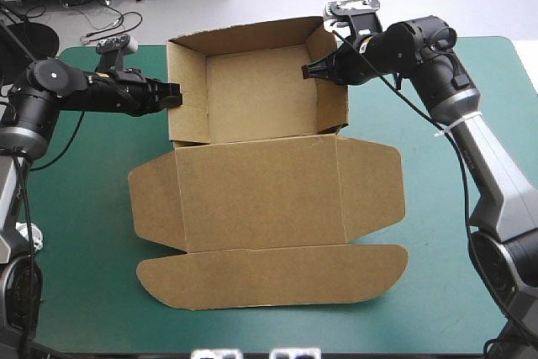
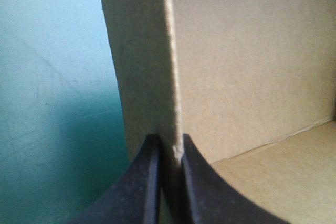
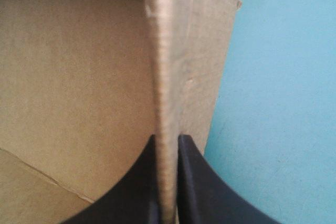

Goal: Fold the box

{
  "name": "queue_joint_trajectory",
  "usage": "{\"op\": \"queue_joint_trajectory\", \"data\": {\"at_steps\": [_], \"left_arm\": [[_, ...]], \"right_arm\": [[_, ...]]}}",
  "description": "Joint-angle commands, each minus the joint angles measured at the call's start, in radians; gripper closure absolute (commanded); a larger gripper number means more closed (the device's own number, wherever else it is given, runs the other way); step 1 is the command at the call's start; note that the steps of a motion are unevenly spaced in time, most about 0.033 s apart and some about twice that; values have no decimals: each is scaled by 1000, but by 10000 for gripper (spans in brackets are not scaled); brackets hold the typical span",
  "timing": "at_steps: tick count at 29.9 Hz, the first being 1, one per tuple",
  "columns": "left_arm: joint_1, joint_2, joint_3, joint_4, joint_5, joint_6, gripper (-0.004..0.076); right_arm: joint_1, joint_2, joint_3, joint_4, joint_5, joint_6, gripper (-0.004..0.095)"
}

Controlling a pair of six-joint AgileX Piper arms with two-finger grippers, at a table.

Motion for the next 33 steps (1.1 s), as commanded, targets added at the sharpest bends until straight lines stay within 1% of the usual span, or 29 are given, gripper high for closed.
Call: {"op": "queue_joint_trajectory", "data": {"at_steps": [1, 5, 8, 10, 13, 17, 23, 27, 30, 32, 33], "left_arm": [[-32, -43, -30, -75, -21, -30, 734], [-103, -43, -30, 5, -24, -72, 734], [-179, -39, -30, 182, -40, -168, 734], [-242, -31, -30, 338, -46, -260, 734], [-313, -16, -30, 495, -45, -358, 734], [-383, 29, -30, 617, -49, -448, 734], [-400, 140, -30, 635, -36, -464, 734], [-400, 193, -30, 670, -42, -444, 734], [-400, 209, -30, 677, -61, -439, 733], [-400, 216, -30, 679, -66, -439, 733], [-400, 218, -30, 679, -64, -439, 733]], "right_arm": [[14, -45, -30, 48, 16, 15, 908], [14, -13, -30, -6, 115, 46, 908], [14, 18, -30, -21, 154, 66, 908], [14, 44, -30, -23, 178, 85, 908], [14, 79, -16, -7, 180, 108, 908], [19, 112, 52, 19, 178, 111, 909], [24, 148, 121, 19, 164, 111, 909], [24, 165, 144, 15, 111, 111, 909], [24, 169, 144, -9, 83, 107, 905], [24, 169, 142, -30, 86, 107, 886], [24, 169, 142, -46, 98, 107, 857]]}}
